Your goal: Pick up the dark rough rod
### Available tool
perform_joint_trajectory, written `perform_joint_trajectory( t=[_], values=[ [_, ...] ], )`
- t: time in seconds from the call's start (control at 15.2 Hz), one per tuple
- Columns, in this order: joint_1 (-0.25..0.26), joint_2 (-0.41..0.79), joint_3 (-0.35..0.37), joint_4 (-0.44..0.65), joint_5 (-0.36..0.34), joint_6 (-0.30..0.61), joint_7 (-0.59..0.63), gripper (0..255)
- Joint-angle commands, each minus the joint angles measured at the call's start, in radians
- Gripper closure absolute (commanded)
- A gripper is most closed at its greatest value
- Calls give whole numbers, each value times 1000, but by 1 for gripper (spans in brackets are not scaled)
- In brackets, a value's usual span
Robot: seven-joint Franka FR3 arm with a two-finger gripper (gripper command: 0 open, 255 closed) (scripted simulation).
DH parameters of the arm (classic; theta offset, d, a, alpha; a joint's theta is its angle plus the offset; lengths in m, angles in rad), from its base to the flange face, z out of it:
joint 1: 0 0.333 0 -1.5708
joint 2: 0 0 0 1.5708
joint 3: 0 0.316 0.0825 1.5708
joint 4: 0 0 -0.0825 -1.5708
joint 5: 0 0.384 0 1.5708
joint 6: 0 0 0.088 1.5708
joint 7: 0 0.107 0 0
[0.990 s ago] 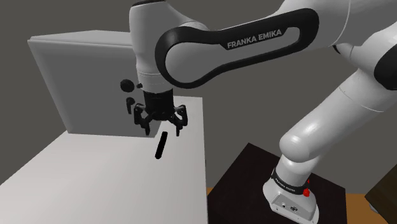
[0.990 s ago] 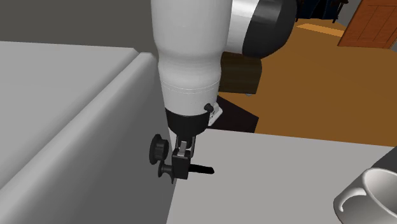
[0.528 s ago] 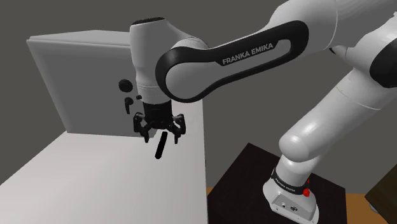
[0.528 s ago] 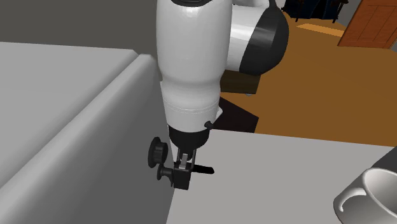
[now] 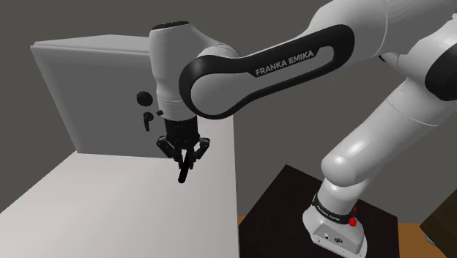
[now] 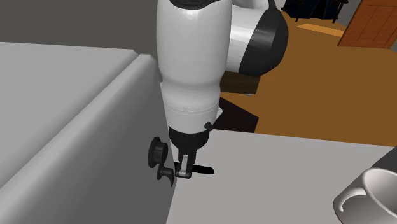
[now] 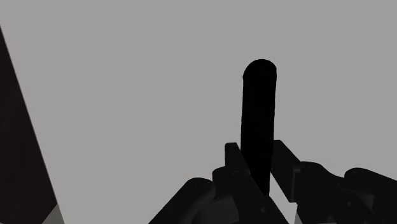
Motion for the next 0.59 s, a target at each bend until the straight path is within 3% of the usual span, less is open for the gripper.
perform_joint_trajectory(
  t=[0.0, 0.53],
  values=[
    [-1, 1, -2, -3, 1, -1, 0, 255],
    [4, -21, -29, 75, 11, -96, -14, 255]
  ],
)
